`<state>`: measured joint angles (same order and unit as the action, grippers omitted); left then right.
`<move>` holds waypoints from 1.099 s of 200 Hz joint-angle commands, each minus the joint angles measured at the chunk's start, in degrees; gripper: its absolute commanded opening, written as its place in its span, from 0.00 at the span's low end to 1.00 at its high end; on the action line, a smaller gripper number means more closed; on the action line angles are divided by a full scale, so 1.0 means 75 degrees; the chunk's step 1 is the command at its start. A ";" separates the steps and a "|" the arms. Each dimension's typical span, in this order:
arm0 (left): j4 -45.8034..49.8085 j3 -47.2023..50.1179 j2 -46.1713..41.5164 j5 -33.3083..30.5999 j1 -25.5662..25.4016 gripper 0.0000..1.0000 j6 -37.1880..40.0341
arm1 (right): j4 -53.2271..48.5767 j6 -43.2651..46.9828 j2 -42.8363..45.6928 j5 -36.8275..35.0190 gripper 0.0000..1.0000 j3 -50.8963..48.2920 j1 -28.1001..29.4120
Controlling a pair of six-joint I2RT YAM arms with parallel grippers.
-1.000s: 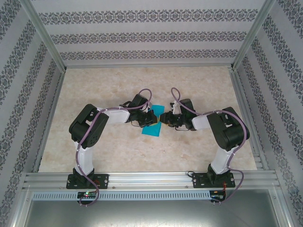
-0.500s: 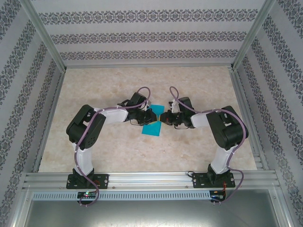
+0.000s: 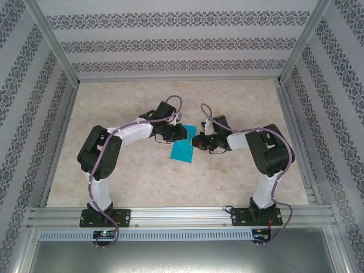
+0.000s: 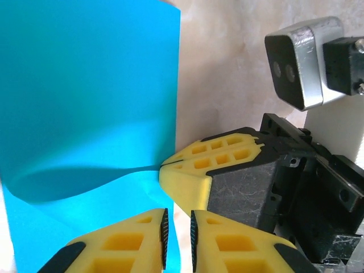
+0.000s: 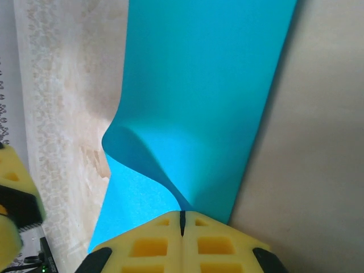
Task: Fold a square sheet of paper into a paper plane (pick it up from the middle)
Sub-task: Fold the triangle a second time at the center of the table.
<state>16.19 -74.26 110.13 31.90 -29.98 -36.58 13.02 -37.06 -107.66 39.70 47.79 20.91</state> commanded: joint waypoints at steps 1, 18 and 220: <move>0.0718 -0.0318 0.0336 -0.0258 0.0138 0.22 0.0676 | -0.0131 0.0230 -0.0135 -0.0127 0.05 0.0220 0.0095; 0.0942 -0.0597 0.0550 -0.0269 0.0176 0.23 0.0924 | -0.0194 0.0265 -0.0165 -0.0158 0.05 0.0258 0.0108; 0.1732 -0.1440 0.1642 -0.0062 0.0241 0.26 0.1815 | -0.0670 0.0468 0.0150 -0.0641 0.04 0.0080 0.0106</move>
<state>26.83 -83.77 121.25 31.42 -29.02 -24.77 10.00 -34.68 -107.53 36.99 49.12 21.54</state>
